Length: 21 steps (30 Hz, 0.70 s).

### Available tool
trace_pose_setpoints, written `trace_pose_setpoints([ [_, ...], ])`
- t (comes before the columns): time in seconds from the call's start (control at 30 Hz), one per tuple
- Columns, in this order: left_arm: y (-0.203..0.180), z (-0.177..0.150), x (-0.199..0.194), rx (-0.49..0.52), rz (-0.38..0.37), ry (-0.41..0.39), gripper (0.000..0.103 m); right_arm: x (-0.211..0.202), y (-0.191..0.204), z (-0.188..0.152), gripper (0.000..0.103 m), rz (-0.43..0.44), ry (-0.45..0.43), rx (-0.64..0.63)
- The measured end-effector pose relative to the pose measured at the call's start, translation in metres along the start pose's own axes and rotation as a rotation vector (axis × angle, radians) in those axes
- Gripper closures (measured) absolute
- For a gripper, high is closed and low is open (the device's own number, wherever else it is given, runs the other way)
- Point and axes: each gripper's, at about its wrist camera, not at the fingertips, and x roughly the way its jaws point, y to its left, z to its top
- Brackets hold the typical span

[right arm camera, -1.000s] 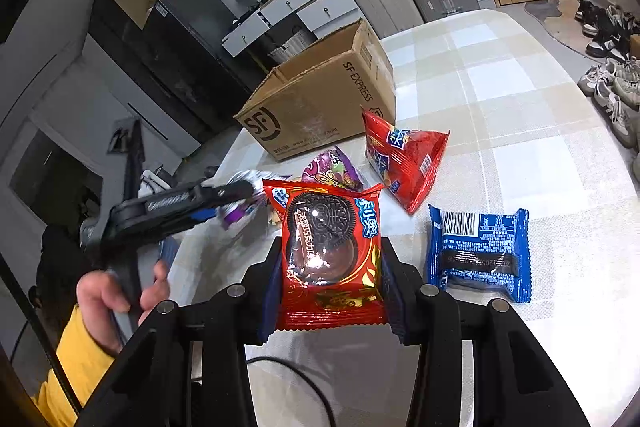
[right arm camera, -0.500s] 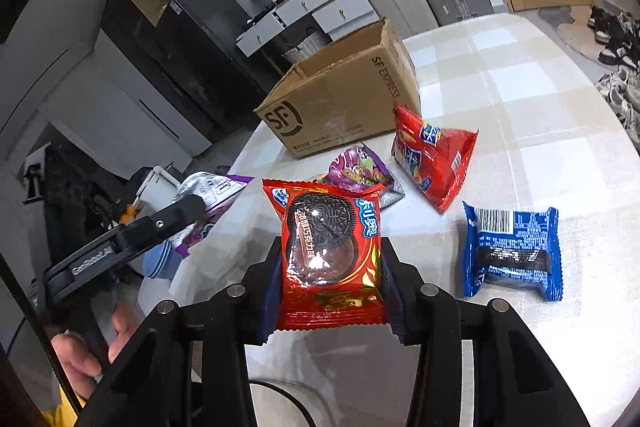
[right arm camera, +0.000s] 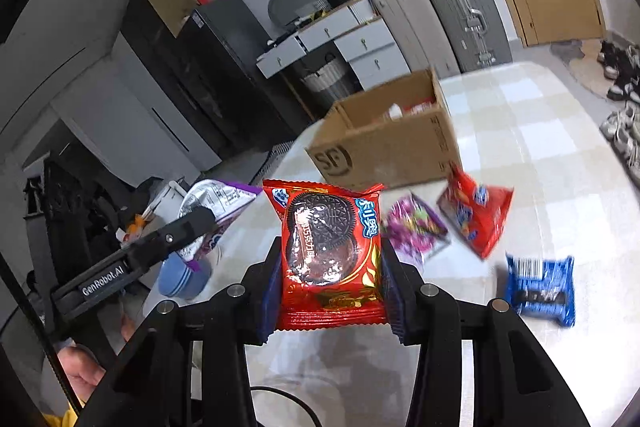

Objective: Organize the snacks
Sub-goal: 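Carry the Oreo pack and printed bag over the box with both tools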

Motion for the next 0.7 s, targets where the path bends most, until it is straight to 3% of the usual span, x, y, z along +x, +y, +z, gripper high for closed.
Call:
trace_pose_setpoints([
  [0.37, 0.001, 0.051, -0.005, 0.018, -0.048, 0.015, 0.054, -0.014, 0.034, 0.063, 0.059, -0.060, -0.052, -0.099],
  [0.7, 0.007, 0.104, 0.046, 0.036, -0.009, 0.060, 0.054, 0.020, 0.019, 0.114, 0.059, -0.064, -0.017, -0.054],
])
